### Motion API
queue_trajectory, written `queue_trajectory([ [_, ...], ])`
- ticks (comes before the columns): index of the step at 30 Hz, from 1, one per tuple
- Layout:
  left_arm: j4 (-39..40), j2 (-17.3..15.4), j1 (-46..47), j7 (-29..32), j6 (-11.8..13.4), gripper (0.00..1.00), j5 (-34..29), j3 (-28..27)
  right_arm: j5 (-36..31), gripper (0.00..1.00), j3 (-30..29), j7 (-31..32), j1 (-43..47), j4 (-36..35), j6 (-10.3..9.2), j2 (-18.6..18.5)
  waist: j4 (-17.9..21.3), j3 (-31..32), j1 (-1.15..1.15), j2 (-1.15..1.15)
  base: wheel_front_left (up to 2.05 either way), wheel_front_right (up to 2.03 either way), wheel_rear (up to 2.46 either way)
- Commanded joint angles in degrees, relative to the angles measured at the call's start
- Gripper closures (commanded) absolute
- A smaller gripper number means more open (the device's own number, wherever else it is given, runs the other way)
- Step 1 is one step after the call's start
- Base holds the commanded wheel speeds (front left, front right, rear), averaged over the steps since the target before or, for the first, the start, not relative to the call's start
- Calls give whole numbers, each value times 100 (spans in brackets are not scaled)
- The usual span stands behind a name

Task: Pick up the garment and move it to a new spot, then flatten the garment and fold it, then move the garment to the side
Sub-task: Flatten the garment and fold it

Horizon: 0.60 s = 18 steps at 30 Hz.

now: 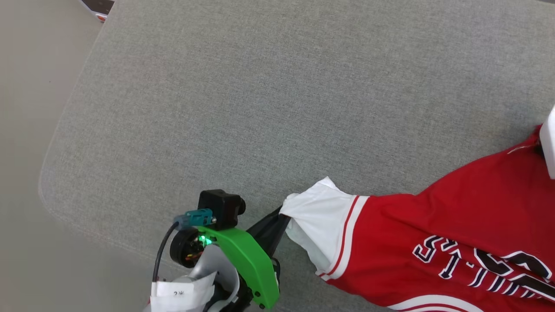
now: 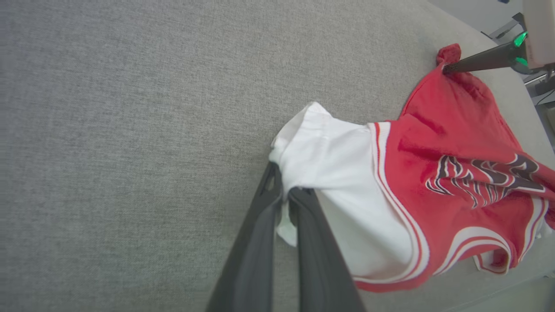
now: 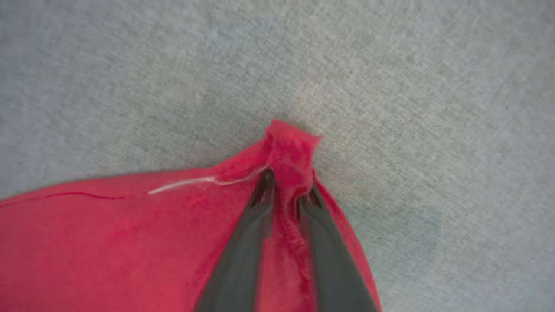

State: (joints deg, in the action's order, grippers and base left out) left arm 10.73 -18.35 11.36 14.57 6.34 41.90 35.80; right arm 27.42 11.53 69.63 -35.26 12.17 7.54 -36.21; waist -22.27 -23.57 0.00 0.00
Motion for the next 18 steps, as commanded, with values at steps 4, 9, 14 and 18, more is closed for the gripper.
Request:
queue_trajectory([
  [4,-58,-33,145,-80,9,100,6,-85,83,100,70,-228,286,153,-5,131,71,86,0,0,0,0,0],
  [9,-92,-83,199,-259,43,100,10,-280,216,100,-204,-883,149,155,-5,305,231,315,0,0,0,0,0],
  [14,-113,-209,324,-403,67,100,-41,-494,397,100,-358,-1431,97,42,-5,413,448,667,0,0,0,0,0],
  [18,-45,-318,495,-627,147,100,-119,-787,558,100,-392,-2085,48,-198,-5,405,748,1038,0,0,0,0,0],
])
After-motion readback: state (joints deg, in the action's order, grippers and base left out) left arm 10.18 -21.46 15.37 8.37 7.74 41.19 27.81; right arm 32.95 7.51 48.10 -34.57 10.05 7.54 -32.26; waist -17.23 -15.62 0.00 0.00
